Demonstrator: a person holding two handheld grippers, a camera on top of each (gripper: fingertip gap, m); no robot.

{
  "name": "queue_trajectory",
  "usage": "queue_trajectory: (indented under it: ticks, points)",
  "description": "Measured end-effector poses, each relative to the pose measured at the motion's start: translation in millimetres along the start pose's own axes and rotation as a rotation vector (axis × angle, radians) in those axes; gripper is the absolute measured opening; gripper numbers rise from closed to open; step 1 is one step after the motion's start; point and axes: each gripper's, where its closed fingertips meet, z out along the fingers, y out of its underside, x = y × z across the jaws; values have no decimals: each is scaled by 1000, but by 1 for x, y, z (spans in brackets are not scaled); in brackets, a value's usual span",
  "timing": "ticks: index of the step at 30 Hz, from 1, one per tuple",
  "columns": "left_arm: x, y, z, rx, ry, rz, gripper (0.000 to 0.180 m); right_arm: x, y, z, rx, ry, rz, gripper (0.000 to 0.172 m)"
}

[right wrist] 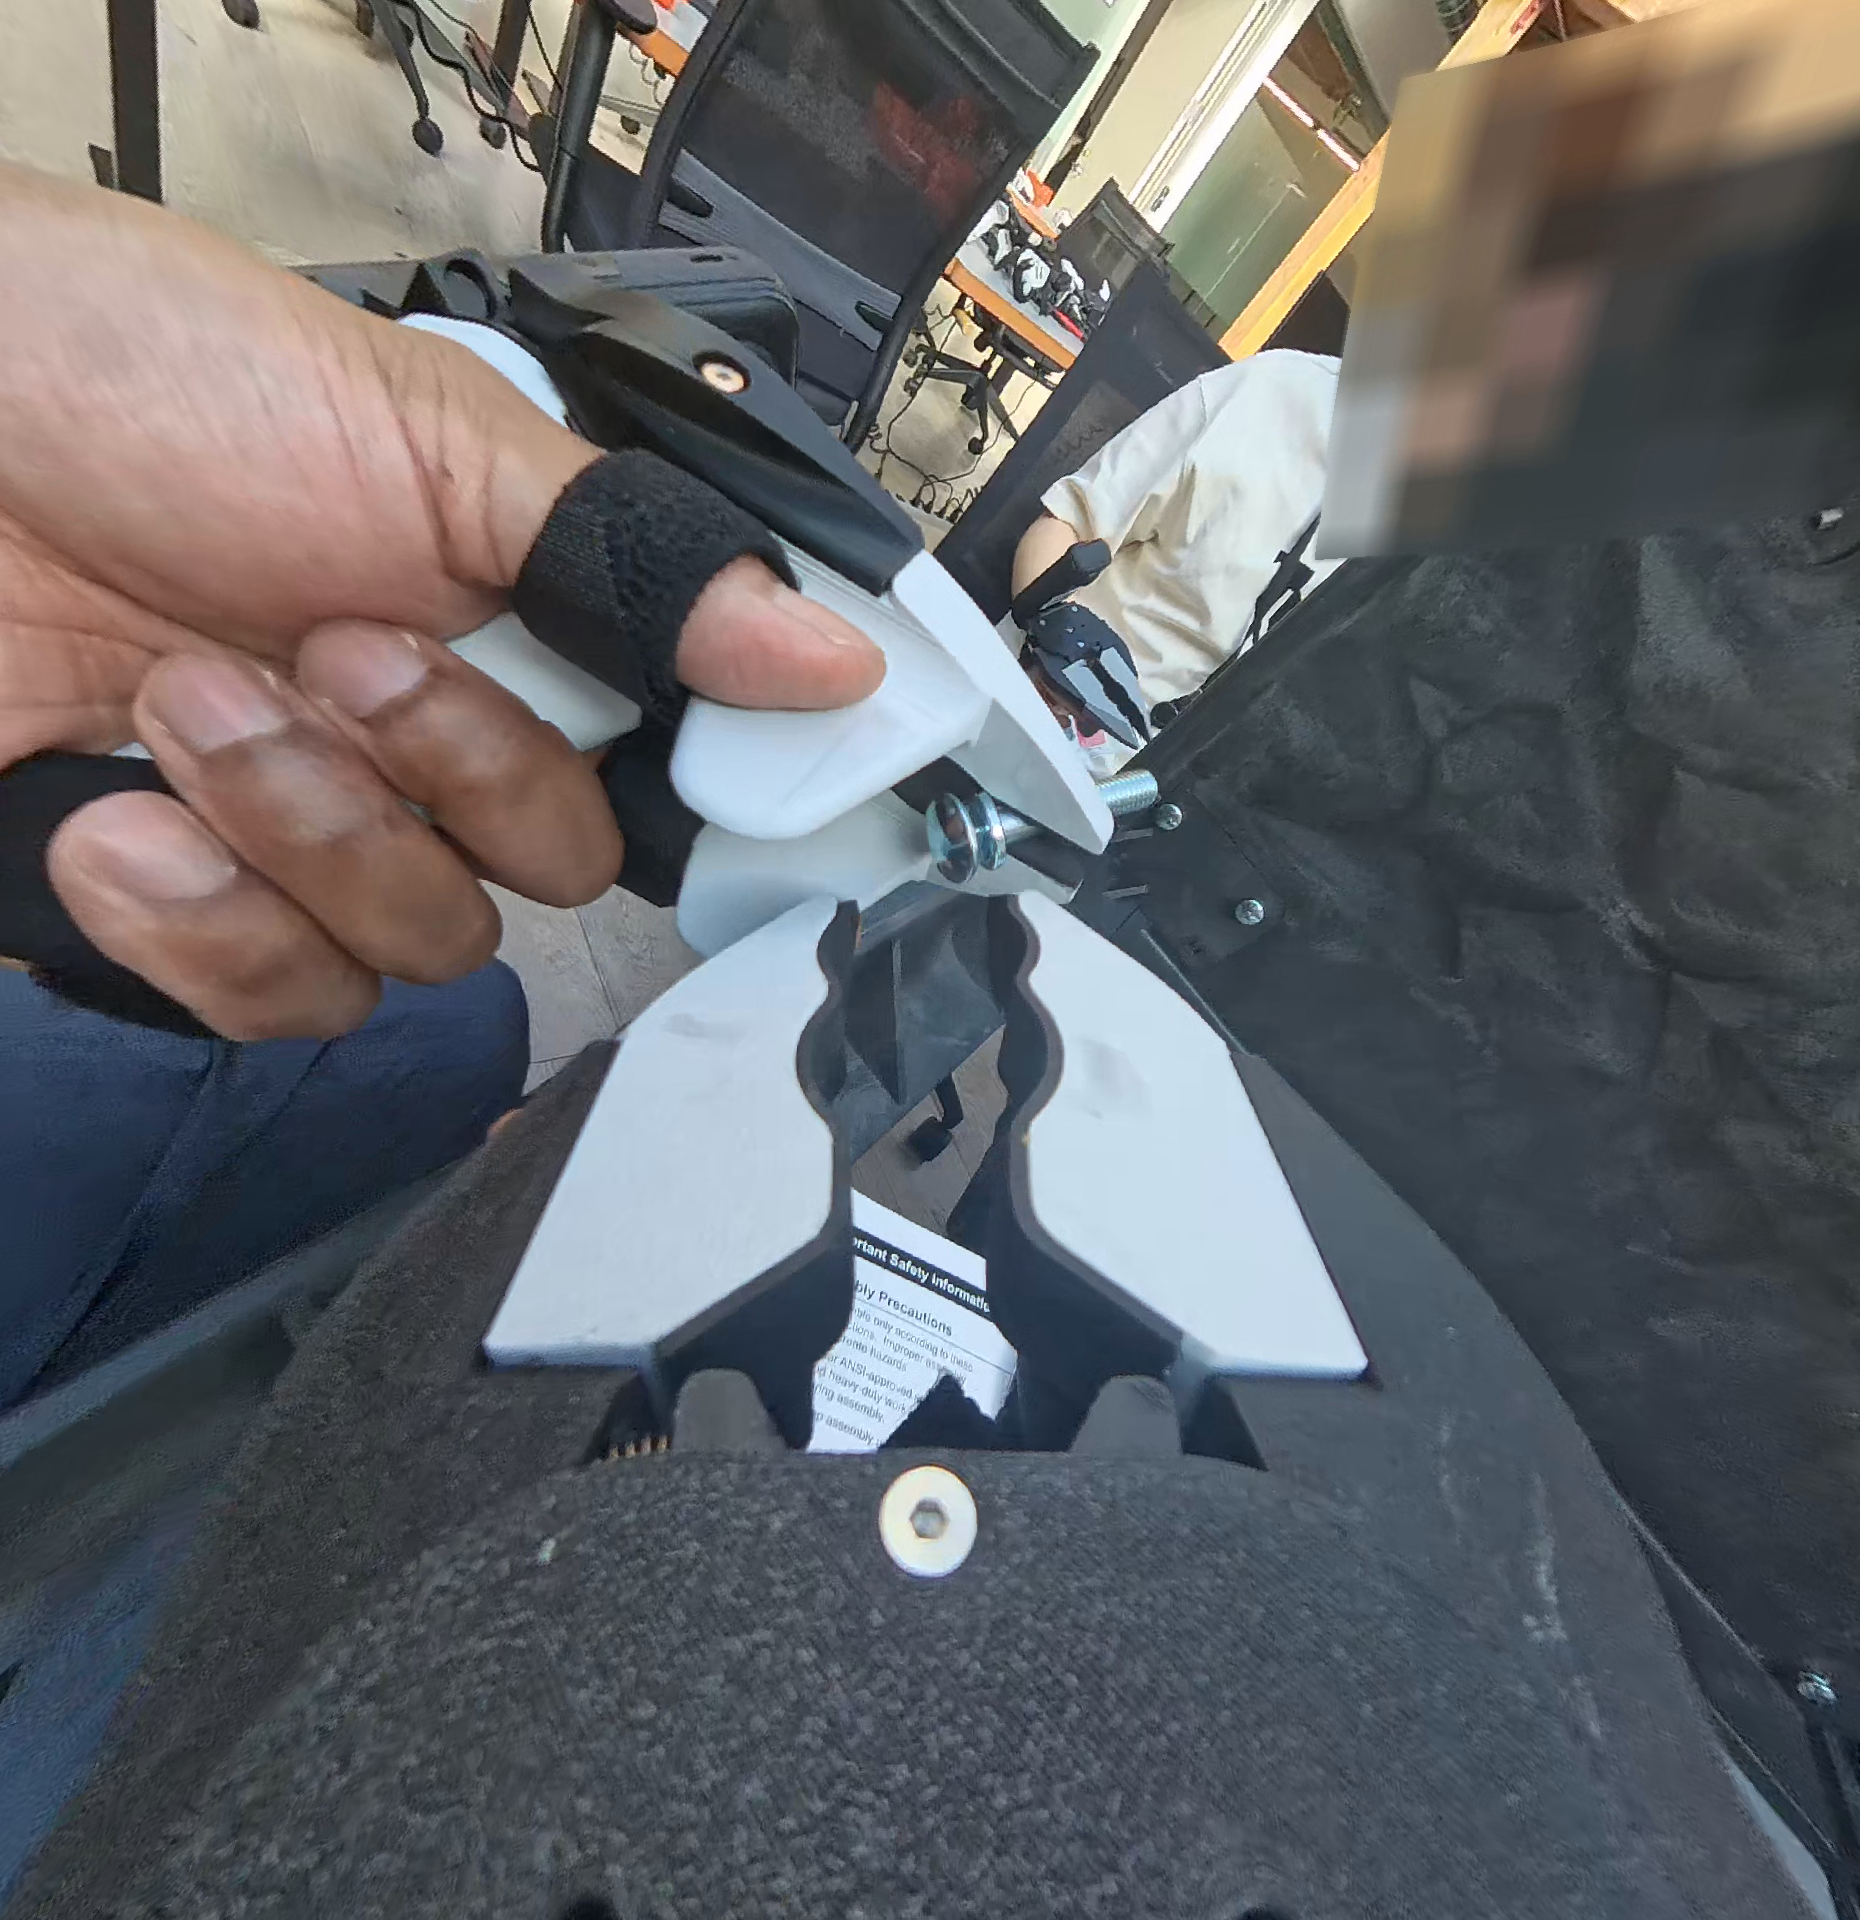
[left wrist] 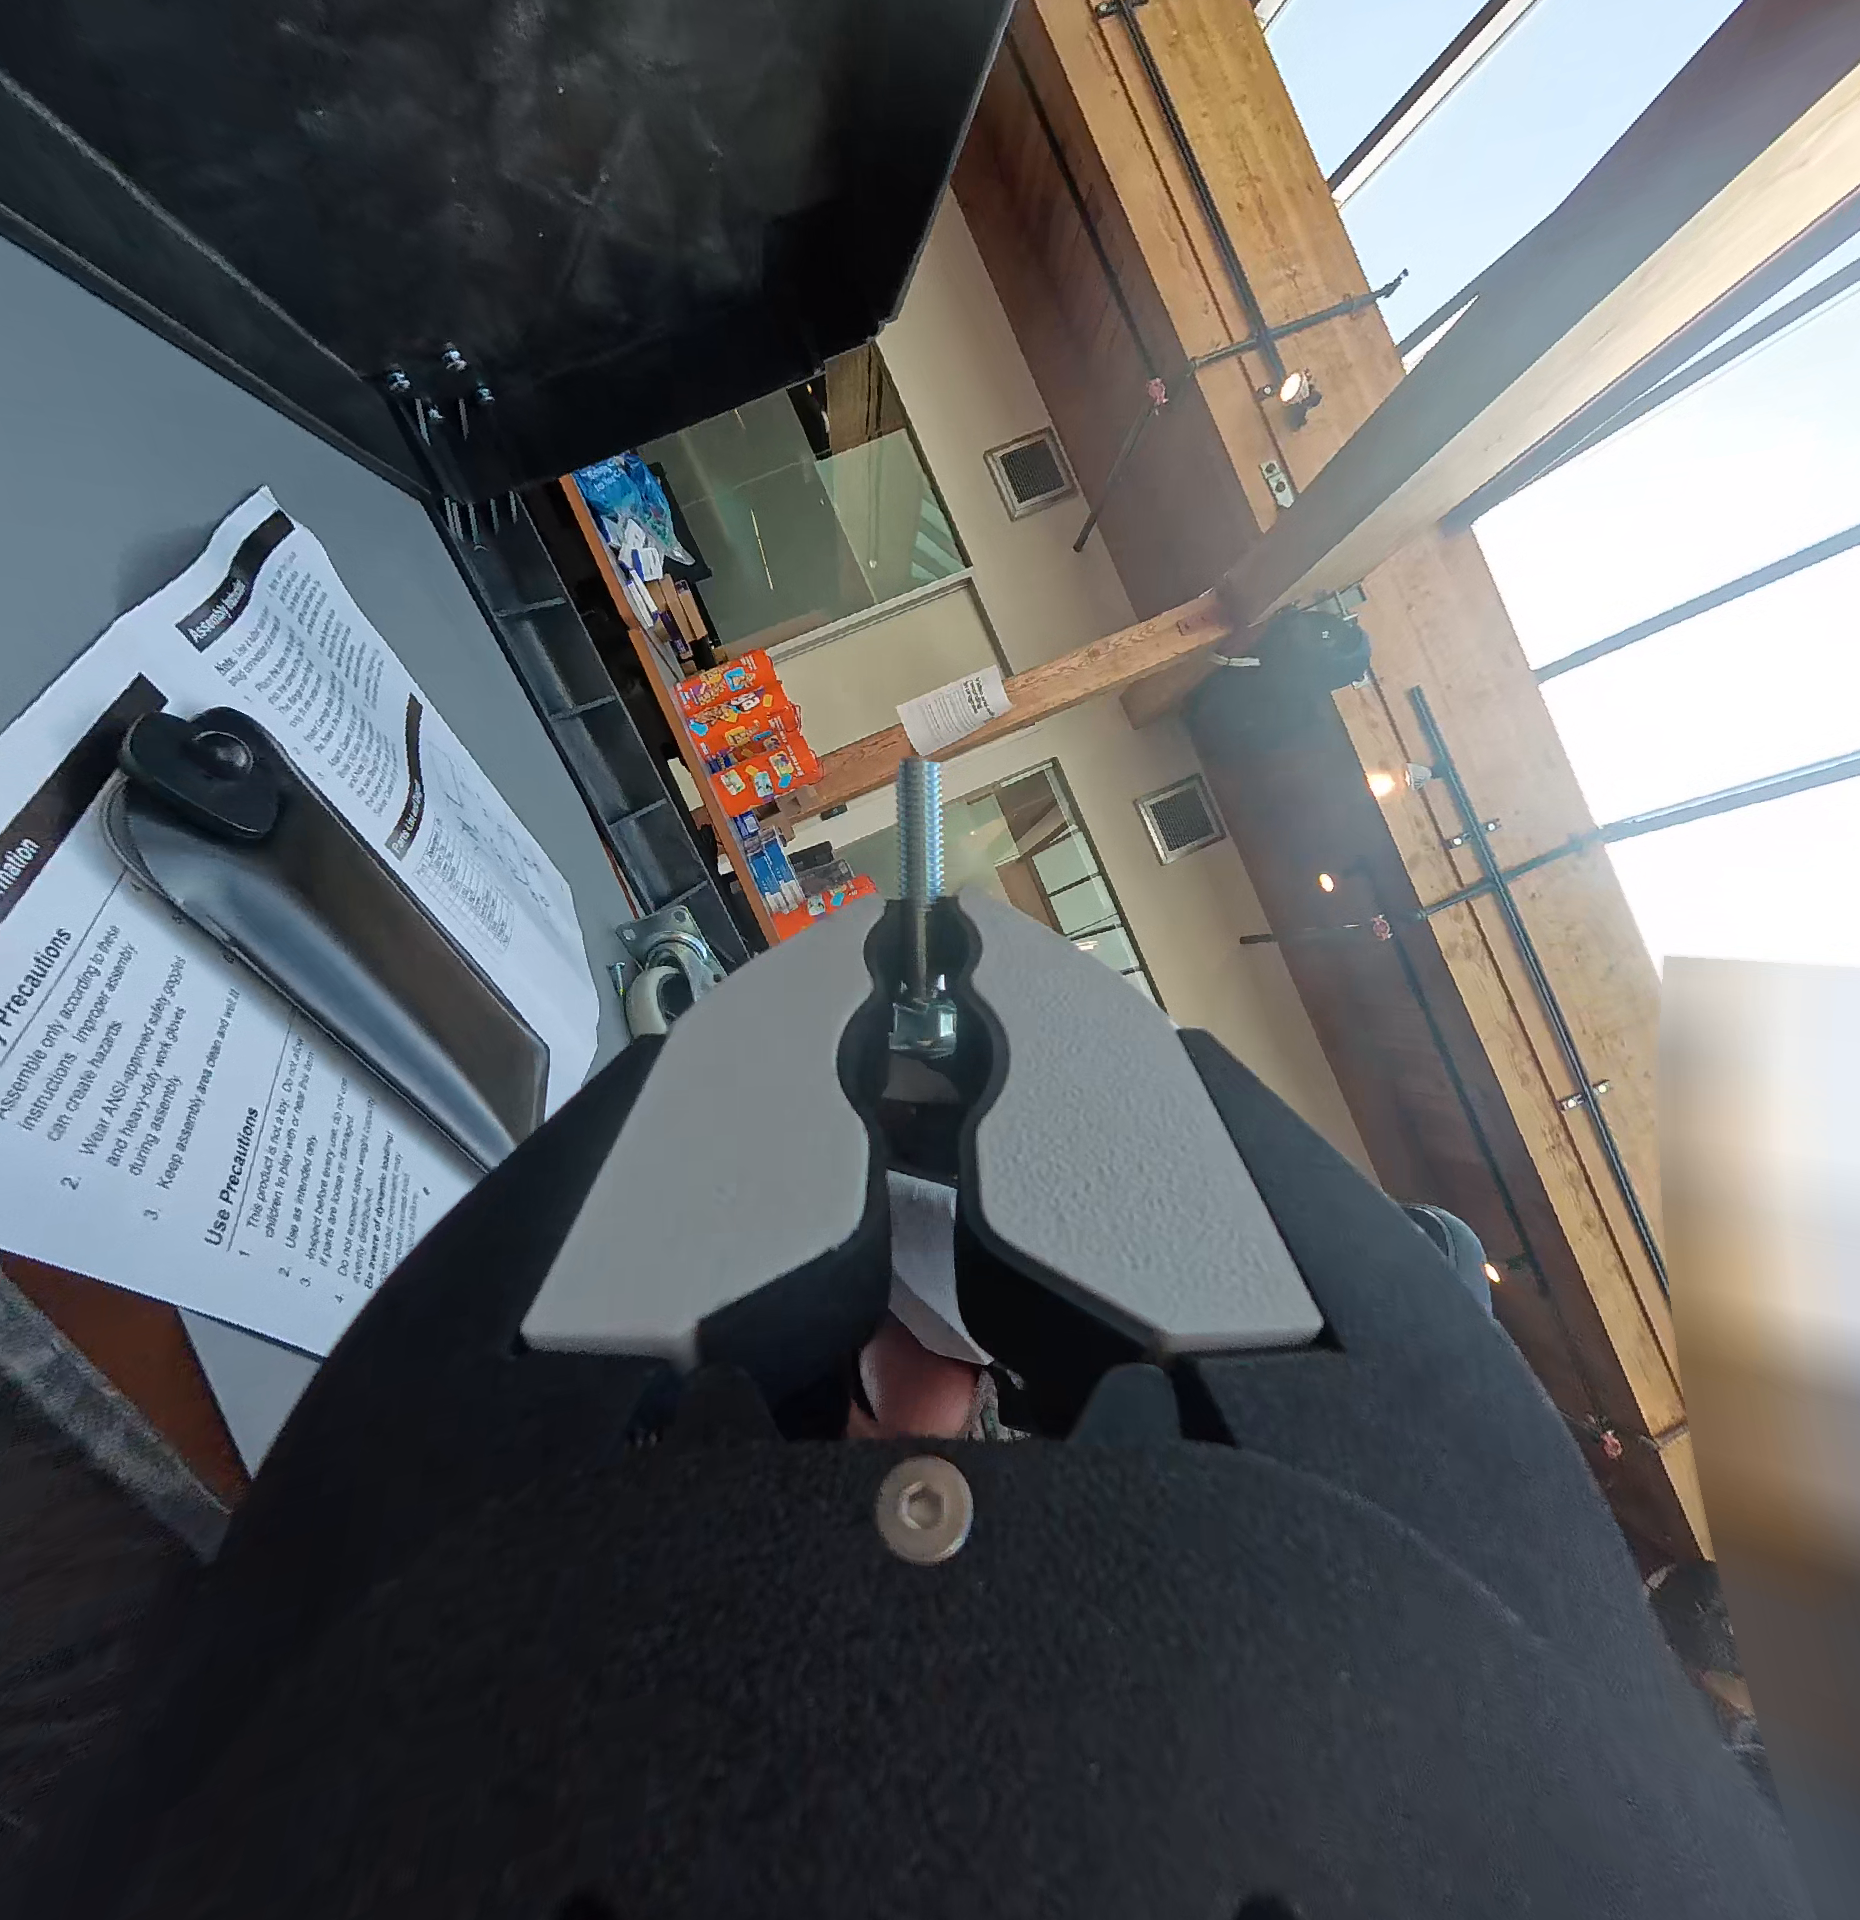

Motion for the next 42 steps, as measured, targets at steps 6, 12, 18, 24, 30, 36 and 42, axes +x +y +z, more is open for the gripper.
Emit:
queue_trajectory:
  ticks: [6,12,18,24,30,36,42]
  points:
    - [-20,-29,-8,6,-33,1,6,6,2,39,-14,-3,24,24]
    - [-45,-56,-13,14,-72,-11,6,12,9,76,-73,-6,0,18]
    - [-63,-74,-13,-38,-69,-5,6,19,23,100,-89,-59,-1,11]
    - [-85,-90,-2,-111,-63,11,7,30,41,120,-13,-194,85,10]
    - [-105,-106,6,-190,-45,-31,7,40,56,138,29,-330,145,10]
    - [-129,-131,7,-124,-124,-18,6,49,73,166,-43,-309,153,9]
    - [-146,-165,10,64,-151,-7,6,55,88,186,-214,-271,431,28]
